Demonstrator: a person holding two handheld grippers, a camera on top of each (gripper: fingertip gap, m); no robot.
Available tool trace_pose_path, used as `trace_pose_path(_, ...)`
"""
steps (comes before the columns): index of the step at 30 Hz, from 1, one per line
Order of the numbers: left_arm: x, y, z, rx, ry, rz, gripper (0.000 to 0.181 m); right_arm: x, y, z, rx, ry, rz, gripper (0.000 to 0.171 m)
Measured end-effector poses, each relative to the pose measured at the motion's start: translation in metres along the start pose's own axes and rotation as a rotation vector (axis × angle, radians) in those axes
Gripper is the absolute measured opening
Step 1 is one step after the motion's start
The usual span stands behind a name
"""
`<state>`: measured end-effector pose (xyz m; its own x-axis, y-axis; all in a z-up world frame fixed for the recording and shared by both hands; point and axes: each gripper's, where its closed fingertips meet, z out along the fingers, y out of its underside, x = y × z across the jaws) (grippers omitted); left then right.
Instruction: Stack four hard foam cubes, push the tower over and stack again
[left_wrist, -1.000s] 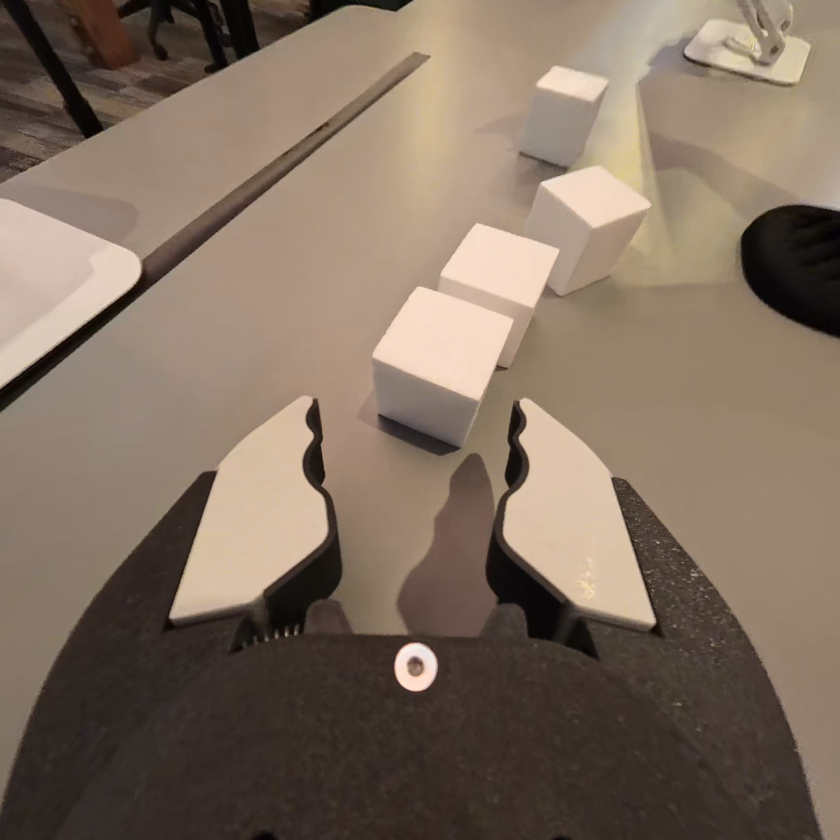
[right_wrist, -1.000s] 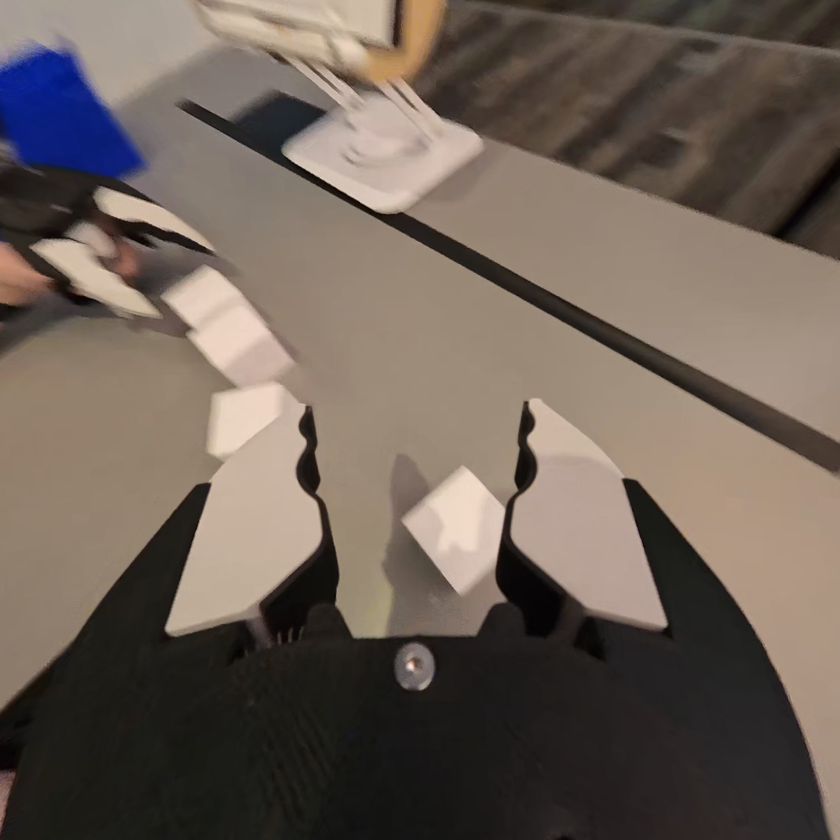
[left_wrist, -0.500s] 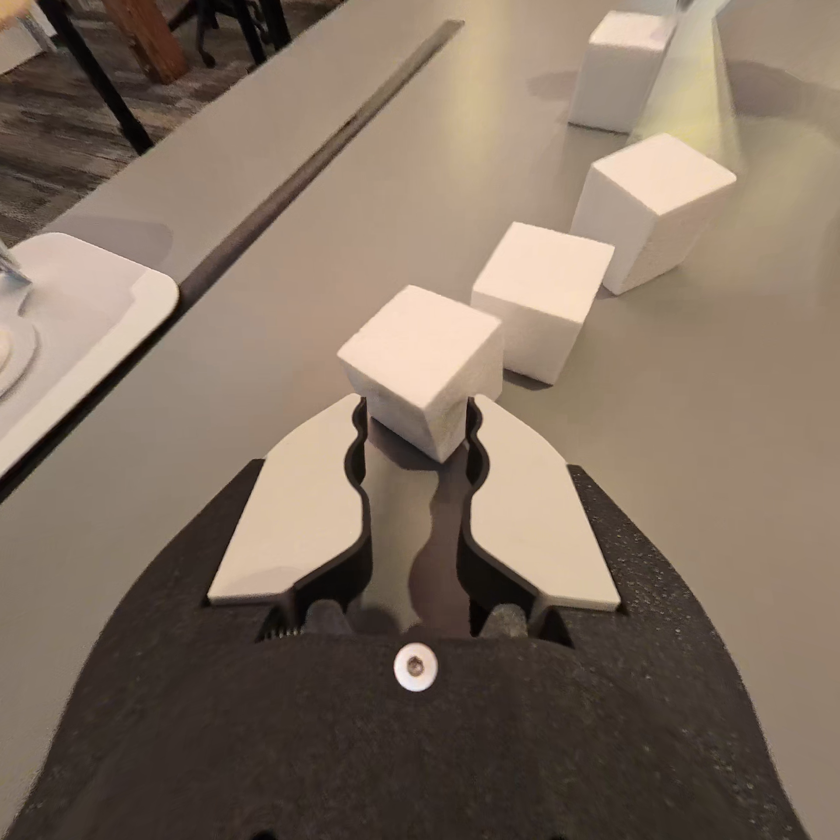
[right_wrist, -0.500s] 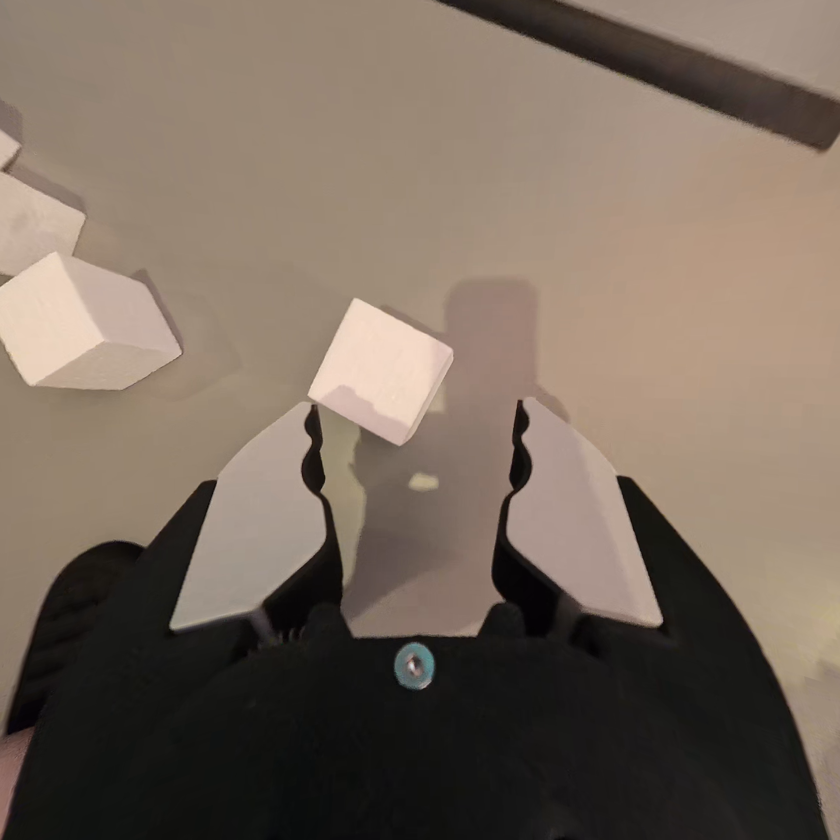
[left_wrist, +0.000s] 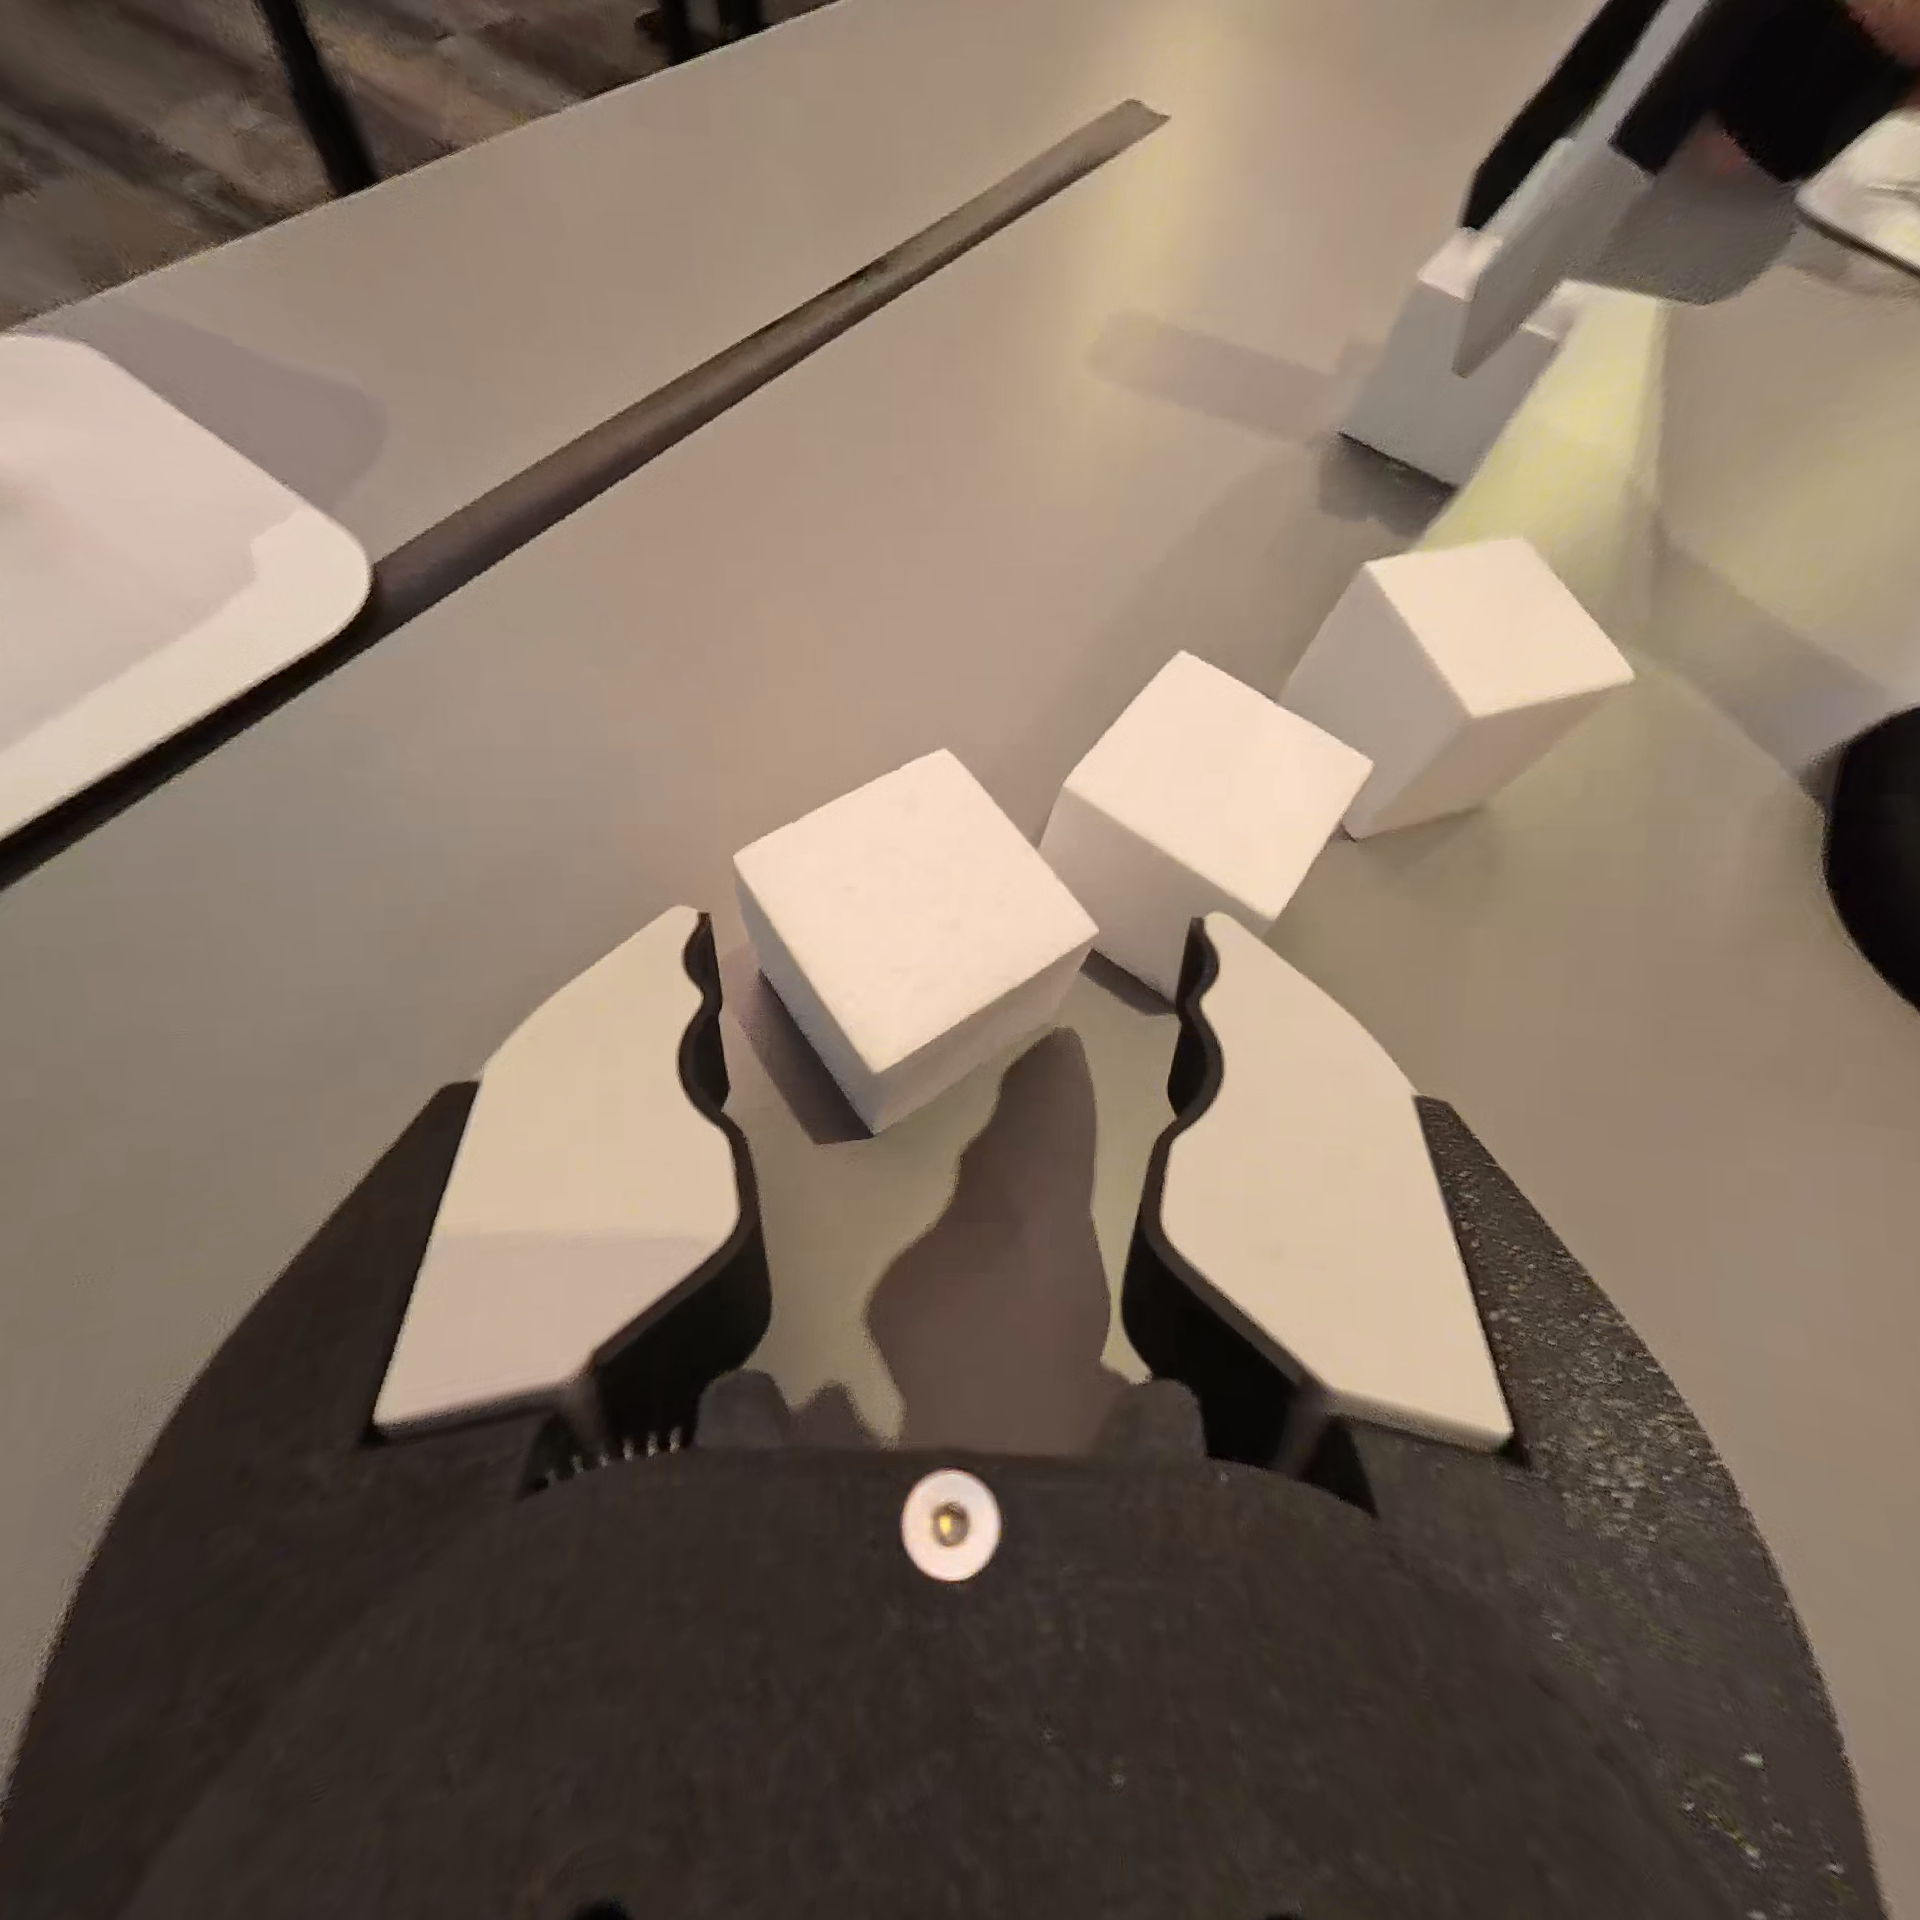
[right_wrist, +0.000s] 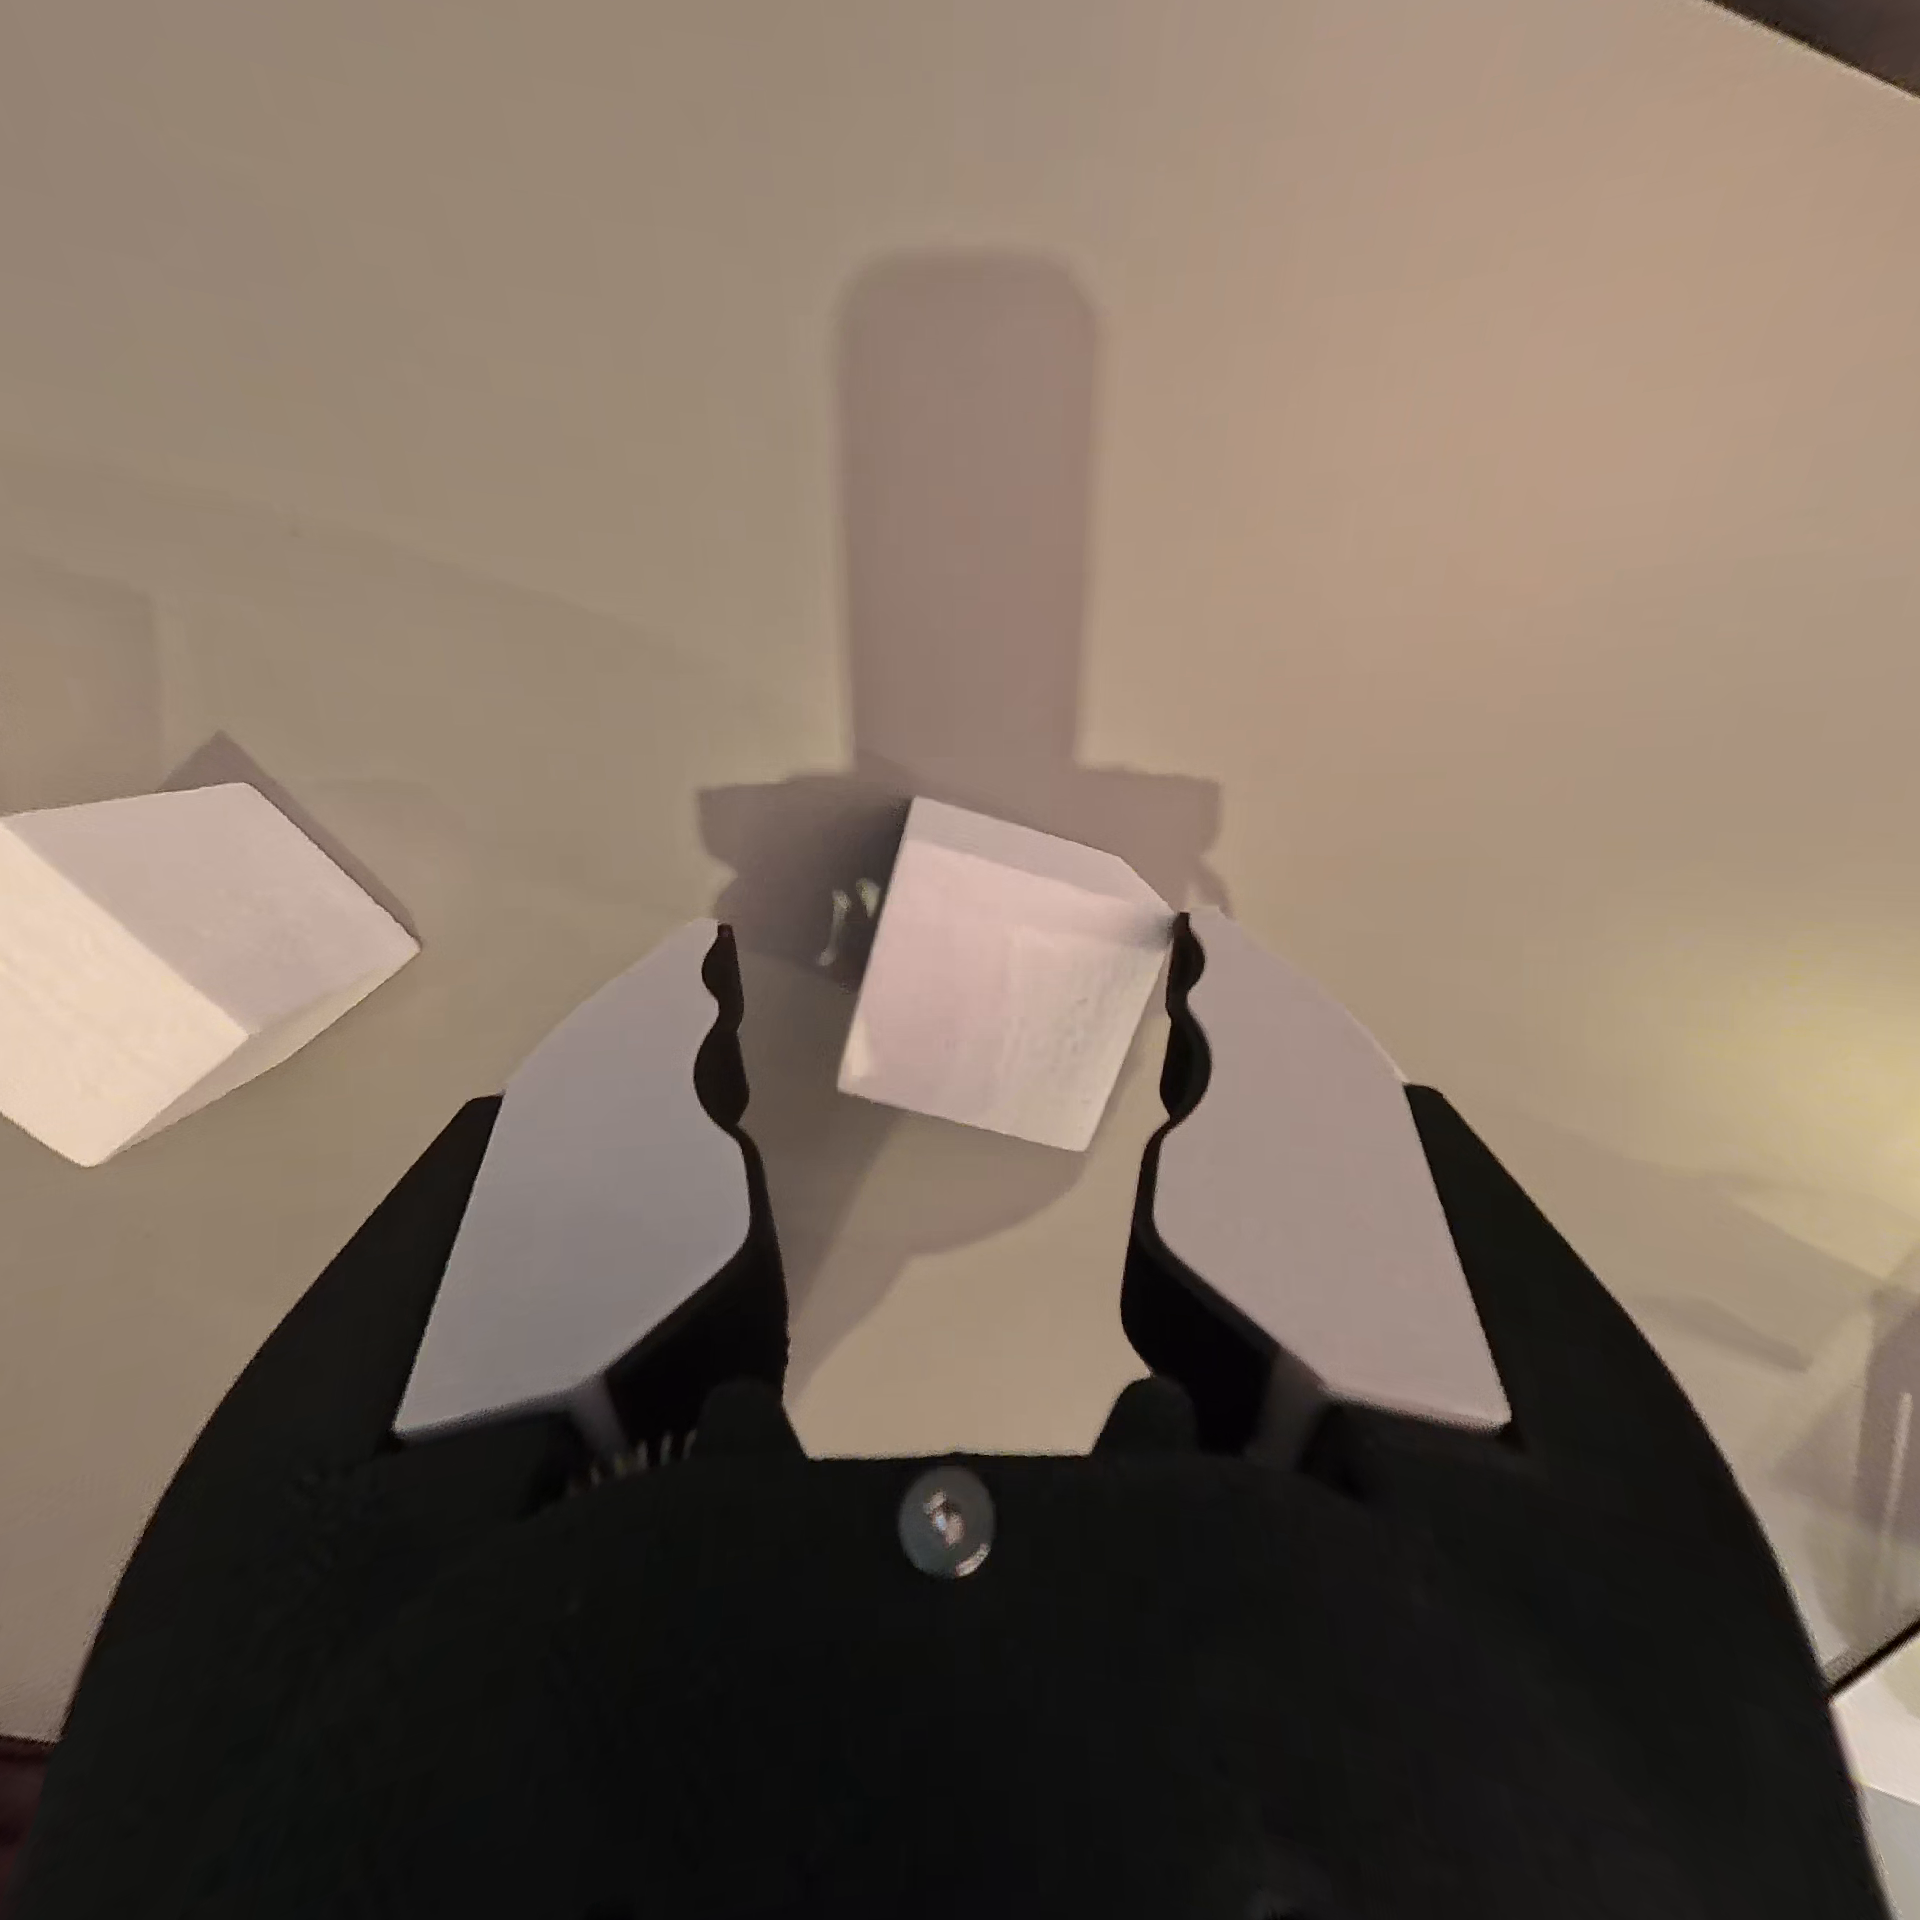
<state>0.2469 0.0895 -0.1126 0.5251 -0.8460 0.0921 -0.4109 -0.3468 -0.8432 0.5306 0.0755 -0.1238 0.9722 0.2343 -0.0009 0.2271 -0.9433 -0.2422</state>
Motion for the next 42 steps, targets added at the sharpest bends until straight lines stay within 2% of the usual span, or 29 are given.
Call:
trace_pose_path(7, -0.01, 0.006, 0.01, -0.097, -0.279, -0.013, 0.085, 0.002, 0.004, 0.002, -0.024, 0.008, 0.005, 0.079)
trace_pose_path(14, -0.031, 0.015, 0.01, -0.189, -0.458, 0.016, 0.072, 0.004, 0.008, 0.001, -0.049, 0.023, 0.016, 0.074)
trace_pose_path(19, -0.03, 0.013, 0.014, -0.155, -0.406, -0.028, 0.065, 0.004, 0.012, 0.006, -0.084, 0.018, 0.02, 0.069)
trace_pose_path(22, -0.034, 0.013, 0.018, -0.137, -0.391, -0.054, 0.061, 0.003, 0.015, 0.01, -0.105, 0.006, 0.023, 0.059)
trace_pose_path(26, -0.042, 0.012, 0.008, -0.132, -0.385, -0.058, 0.061, 0.006, 0.015, 0.01, -0.094, -0.008, 0.041, 0.059)
trace_pose_path(29, -0.032, -0.01, -0.006, -0.049, -0.265, -0.024, 0.06, 0.007, 0.015, 0.008, -0.076, -0.03, 0.045, 0.059)
trace_pose_path(33, 0.023, -0.049, -0.025, 0.069, 0.084, 0.184, 0.06, 0.009, 0.011, 0.0, -0.023, -0.058, 0.051, 0.059)
trace_pose_path(35, 0.044, -0.053, -0.027, 0.055, 0.201, 0.327, 0.06, 0.009, 0.01, -0.004, 0.0, -0.069, 0.052, 0.059)
trace_pose_path(38, 0.051, -0.048, -0.017, -0.021, 0.265, 0.511, 0.06, 0.006, 0.007, -0.008, 0.023, -0.091, 0.04, 0.059)
trace_pose_path(42, 0.06, -0.049, -0.002, -0.048, 0.405, 0.498, 0.06, 0.004, 0.007, -0.006, 0.023, -0.108, 0.03, 0.059)
